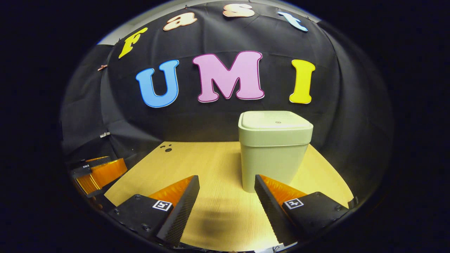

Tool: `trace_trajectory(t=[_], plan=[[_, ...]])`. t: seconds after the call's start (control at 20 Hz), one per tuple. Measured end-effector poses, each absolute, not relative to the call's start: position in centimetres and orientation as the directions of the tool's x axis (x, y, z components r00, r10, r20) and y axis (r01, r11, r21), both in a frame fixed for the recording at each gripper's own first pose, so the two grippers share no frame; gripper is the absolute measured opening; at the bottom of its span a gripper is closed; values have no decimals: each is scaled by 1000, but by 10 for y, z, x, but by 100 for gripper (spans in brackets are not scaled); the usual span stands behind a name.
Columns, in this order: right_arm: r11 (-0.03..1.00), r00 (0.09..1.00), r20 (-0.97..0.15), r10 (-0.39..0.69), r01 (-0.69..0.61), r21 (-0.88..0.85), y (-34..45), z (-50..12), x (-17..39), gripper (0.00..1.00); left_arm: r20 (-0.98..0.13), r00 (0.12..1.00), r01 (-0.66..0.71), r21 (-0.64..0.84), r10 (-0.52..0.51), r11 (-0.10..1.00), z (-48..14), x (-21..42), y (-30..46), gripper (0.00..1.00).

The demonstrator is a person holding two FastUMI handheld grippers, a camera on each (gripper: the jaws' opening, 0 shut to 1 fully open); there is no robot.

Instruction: Press the lid of the desktop garbage bin to open it, pick up the crumpled paper on the desktop and throw it into the bin, then pick up the pop can on the desktop and drop it into the bin, and finally close the garbage bin lid.

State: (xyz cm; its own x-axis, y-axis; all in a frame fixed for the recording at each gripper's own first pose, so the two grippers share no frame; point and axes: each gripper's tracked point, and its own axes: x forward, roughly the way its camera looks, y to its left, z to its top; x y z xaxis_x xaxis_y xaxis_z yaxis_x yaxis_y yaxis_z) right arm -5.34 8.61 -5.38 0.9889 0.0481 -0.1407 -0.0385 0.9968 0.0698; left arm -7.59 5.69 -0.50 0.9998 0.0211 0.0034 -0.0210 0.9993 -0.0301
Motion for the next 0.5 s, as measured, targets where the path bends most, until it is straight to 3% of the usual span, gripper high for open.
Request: trace_trajectory(t=[0.5], plan=[[996,983,-164,83,-77,44,109,-61,-52,99,-10,1000,3,-26,-3,1000,-14,-72,60,96]])
